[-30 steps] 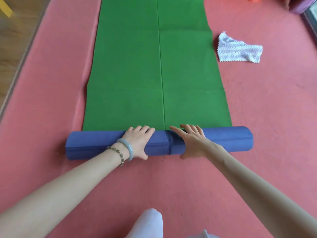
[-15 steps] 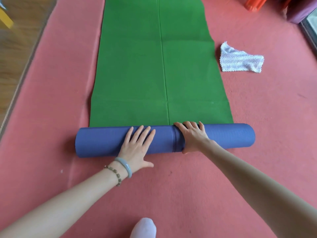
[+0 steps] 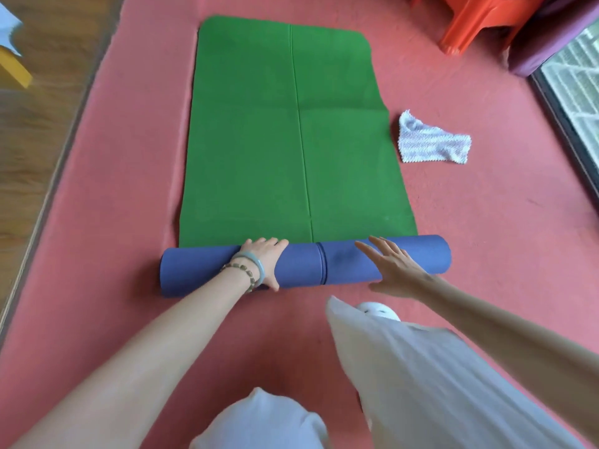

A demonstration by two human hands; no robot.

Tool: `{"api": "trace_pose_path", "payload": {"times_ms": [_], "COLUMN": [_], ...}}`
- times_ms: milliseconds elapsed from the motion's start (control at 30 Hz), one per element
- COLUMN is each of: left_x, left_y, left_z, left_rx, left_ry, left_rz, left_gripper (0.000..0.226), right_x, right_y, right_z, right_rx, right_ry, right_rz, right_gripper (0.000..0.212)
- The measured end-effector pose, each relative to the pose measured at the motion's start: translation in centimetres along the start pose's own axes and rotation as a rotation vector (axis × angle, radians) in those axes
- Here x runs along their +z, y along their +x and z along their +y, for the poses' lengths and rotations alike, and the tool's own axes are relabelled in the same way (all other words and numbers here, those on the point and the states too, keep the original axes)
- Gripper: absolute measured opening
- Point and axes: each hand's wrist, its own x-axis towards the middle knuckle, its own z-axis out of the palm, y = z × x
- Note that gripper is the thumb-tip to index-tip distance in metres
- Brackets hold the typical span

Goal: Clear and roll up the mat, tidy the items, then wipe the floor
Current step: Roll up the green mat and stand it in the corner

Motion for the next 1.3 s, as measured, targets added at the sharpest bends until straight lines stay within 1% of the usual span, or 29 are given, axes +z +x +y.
{"api": "trace_pose_path", "payload": {"times_ms": [100, 133, 200, 267, 333, 400, 467, 500, 533, 567, 633, 700, 733, 767, 833, 867, 967, 1033, 1100, 1133, 1167, 1200, 1233, 1300], "left_x": [-1.1, -1.6, -2.2, -2.5, -2.4, -1.5, 0.2, 1.1, 1.9, 2.4, 2.5, 1.7, 1.0, 0.0, -2.0, -3.3, -7.6, -9.3, -10.0, -10.4, -10.6, -10.7, -10.6, -9.6], "left_y": [1.5, 2.1, 3.0, 3.3, 2.7, 1.4, 0.2, -0.1, 0.0, 0.3, 1.7, 3.4, 4.2, 4.9, 6.5, 7.5, 10.7, 12.7, 13.8, 13.9, 13.6, 13.1, 12.3, 10.5], "left_z": [-1.1, -1.5, -2.1, -2.3, -2.1, -1.5, -0.5, 0.1, 0.6, 0.8, 0.7, 0.0, -0.3, -0.6, -1.7, -2.4, -4.4, -5.3, -5.8, -6.1, -6.4, -6.8, -6.9, -6.1], "left_rx": [0.009, 0.005, -0.010, -0.041, -0.048, -0.046, -0.048, -0.050, -0.056, -0.066, -0.095, -0.116, -0.117, -0.117, -0.077, -0.043, -0.003, -0.004, -0.023, -0.035, -0.047, -0.062, -0.082, -0.122], "left_ry": [-0.079, -0.098, -0.107, -0.122, -0.144, -0.135, -0.044, 0.015, 0.064, 0.103, 0.170, 0.209, 0.211, 0.211, 0.220, 0.202, 0.050, -0.027, -0.106, -0.157, -0.190, -0.190, -0.164, -0.098], "left_rz": [-0.068, -0.101, -0.156, -0.168, -0.058, 0.185, 0.447, 0.498, 0.486, 0.435, 0.359, 0.332, 0.326, 0.303, 0.234, 0.171, -0.076, -0.205, -0.280, -0.285, -0.255, -0.186, -0.090, 0.167], "left_gripper": [0.107, 0.107, 0.106, 0.109, 0.108, 0.099, 0.094, 0.099, 0.109, 0.120, 0.135, 0.138, 0.136, 0.133, 0.123, 0.119, 0.113, 0.106, 0.104, 0.105, 0.106, 0.105, 0.101, 0.088], "right_x": [1.1, 1.5, 2.6, 3.1, 2.9, 1.8, 0.4, -0.4, -1.2, -1.9, -3.0, -3.8, -4.2, -4.6, -5.3, -5.4, -3.7, -1.7, -0.9, -1.0, -1.7, -2.6, -3.5, -5.3], "right_y": [2.8, 4.0, 6.2, 8.0, 9.6, 11.1, 12.7, 13.6, 14.5, 15.4, 16.8, 18.1, 18.6, 19.1, 19.7, 19.4, 17.0, 16.0, 16.8, 17.5, 18.1, 18.9, 19.6, 21.3], "right_z": [-1.8, -2.5, -3.1, -2.9, -2.4, -1.9, -1.7, -1.6, -1.4, -1.3, -0.8, -0.3, 0.1, 0.5, 1.5, 1.9, 2.1, 1.8, 2.1, 2.4, 2.5, 2.8, 3.0, 3.5], "right_rx": [-0.105, -0.125, -0.120, -0.092, -0.093, -0.108, -0.094, -0.080, -0.067, -0.063, -0.078, -0.093, -0.090, -0.084, -0.076, -0.080, -0.099, -0.112, -0.110, -0.116, -0.117, -0.125, -0.137, -0.146], "right_ry": [-0.016, -0.031, -0.069, -0.098, -0.111, -0.109, -0.063, -0.031, -0.002, 0.026, 0.098, 0.193, 0.230, 0.260, 0.267, 0.211, -0.049, -0.137, -0.164, -0.151, -0.140, -0.141, -0.130, -0.066], "right_rz": [0.085, 0.094, 0.109, 0.110, 0.103, 0.076, -0.021, -0.089, -0.155, -0.211, -0.313, -0.396, -0.423, -0.426, -0.376, -0.322, -0.028, 0.157, 0.274, 0.322, 0.311, 0.284, 0.241, 0.091], "right_gripper": [0.083, 0.085, 0.100, 0.111, 0.116, 0.117, 0.117, 0.117, 0.115, 0.113, 0.103, 0.091, 0.088, 0.091, 0.101, 0.106, 0.121, 0.133, 0.138, 0.135, 0.130, 0.125, 0.120, 0.115]}}
